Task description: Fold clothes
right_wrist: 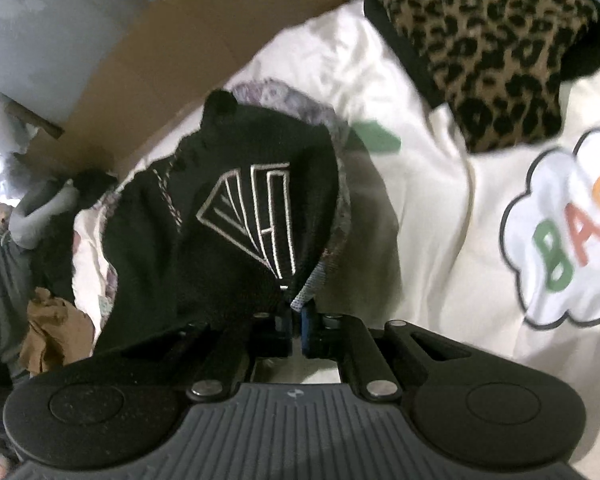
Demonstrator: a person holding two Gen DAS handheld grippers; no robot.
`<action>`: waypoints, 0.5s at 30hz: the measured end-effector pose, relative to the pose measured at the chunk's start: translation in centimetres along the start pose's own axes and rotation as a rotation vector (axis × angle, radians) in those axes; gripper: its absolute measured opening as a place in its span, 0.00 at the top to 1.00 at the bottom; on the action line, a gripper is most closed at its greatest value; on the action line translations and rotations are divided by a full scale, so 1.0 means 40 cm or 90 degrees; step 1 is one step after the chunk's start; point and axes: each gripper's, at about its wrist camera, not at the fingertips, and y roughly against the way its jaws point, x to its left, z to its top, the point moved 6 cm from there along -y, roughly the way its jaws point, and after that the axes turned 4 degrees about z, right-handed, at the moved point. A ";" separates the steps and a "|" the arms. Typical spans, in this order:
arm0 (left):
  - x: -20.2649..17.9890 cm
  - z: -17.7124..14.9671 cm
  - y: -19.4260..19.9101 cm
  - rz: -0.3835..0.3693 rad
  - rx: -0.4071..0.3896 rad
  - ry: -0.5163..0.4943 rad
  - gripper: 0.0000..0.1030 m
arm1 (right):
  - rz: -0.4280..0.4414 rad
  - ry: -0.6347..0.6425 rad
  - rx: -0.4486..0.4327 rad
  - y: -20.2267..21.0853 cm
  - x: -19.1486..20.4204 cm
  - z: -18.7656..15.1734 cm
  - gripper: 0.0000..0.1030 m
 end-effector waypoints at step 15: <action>-0.063 0.056 -0.167 0.006 0.030 -0.064 0.38 | -0.006 0.074 -0.061 0.079 0.049 0.126 0.92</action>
